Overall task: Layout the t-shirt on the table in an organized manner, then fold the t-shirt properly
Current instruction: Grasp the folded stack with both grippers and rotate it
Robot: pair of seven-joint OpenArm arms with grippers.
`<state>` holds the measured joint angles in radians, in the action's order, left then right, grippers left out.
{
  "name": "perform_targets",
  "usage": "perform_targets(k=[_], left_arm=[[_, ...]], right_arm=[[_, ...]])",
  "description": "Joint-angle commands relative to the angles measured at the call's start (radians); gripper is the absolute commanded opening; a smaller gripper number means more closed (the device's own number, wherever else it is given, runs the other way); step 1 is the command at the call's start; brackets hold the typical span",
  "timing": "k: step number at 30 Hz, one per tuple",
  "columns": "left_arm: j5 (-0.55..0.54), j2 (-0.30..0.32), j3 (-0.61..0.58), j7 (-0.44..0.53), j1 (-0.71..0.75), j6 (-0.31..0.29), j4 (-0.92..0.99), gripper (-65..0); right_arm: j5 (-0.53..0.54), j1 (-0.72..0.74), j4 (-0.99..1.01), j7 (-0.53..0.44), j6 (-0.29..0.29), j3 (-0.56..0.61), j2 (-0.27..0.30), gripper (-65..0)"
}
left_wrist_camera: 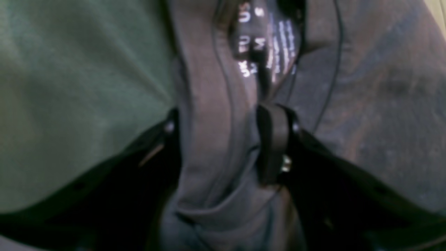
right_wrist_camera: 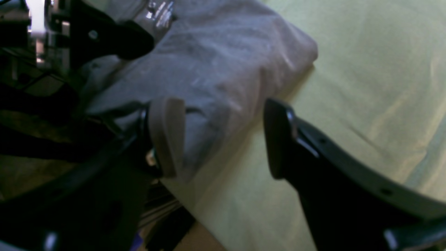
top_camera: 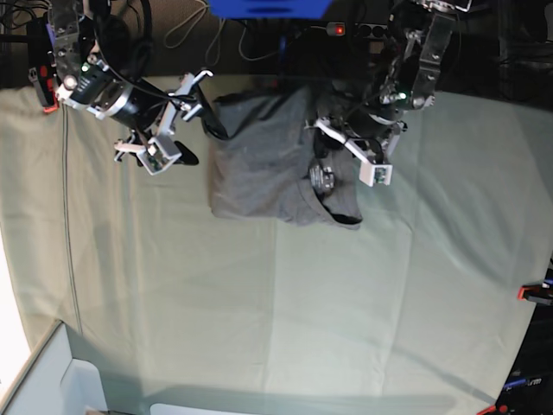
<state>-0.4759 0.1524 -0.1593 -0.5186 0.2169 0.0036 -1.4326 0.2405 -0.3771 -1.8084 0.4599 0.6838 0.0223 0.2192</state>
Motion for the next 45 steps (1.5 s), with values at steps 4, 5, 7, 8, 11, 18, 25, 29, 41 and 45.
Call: perform_targets(k=[4,5,7,8,11,18,25,29,41,45], left_arm=[[-0.008,0.006,-0.027,-0.024,-0.014,-0.003,-0.013,-42.0],[-0.008,0.022,-0.043,-0.024,-0.021,-0.003,-0.013,-43.1],[-0.008,0.043,-0.092,-0.024,-0.053,-0.003,-0.012,-46.8],[-0.008,0.051,-0.124,-0.022,-0.067,-0.003,-0.010,-49.5],[-0.008,0.095,-0.234,-0.021,-0.116,-0.003,-0.015,-60.0],[-0.001,0.138,-0.385,-0.022,-0.262,-0.003,0.068,-65.0],[0.001,0.210,-0.573,-0.016,-0.382,-0.003,0.069,-65.0],[0.001,0.247,-0.647,-0.015,-0.463,-0.003,0.079,-65.0],[0.003,0.198,-0.705,-0.012,-0.679,-0.305,0.258,-65.0],[0.148,0.118,-0.721,-0.012,-0.733,-0.420,0.350,-65.0]], right_arm=[[0.015,-0.010,-0.020,-0.023,0.014,-0.003,0.007,-28.3],[0.015,-0.012,-0.020,-0.023,0.014,-0.003,0.007,-28.3],[0.015,-0.010,-0.020,-0.023,0.014,-0.003,0.007,-28.3],[0.015,-0.010,-0.020,-0.023,0.014,-0.003,0.007,-28.3],[0.015,-0.010,-0.020,-0.023,0.014,-0.015,0.007,-28.3],[0.015,-0.007,-0.015,-0.023,0.014,-0.089,0.007,-28.3],[0.015,-0.003,-0.012,-0.023,0.014,-0.186,0.007,-28.3],[0.015,-0.003,-0.012,-0.023,0.014,-0.224,0.007,-28.3],[0.015,0.013,-0.011,-0.023,0.014,-0.229,0.007,-28.3],[0.015,0.023,-0.011,-0.023,0.014,-0.226,0.007,-28.3]])
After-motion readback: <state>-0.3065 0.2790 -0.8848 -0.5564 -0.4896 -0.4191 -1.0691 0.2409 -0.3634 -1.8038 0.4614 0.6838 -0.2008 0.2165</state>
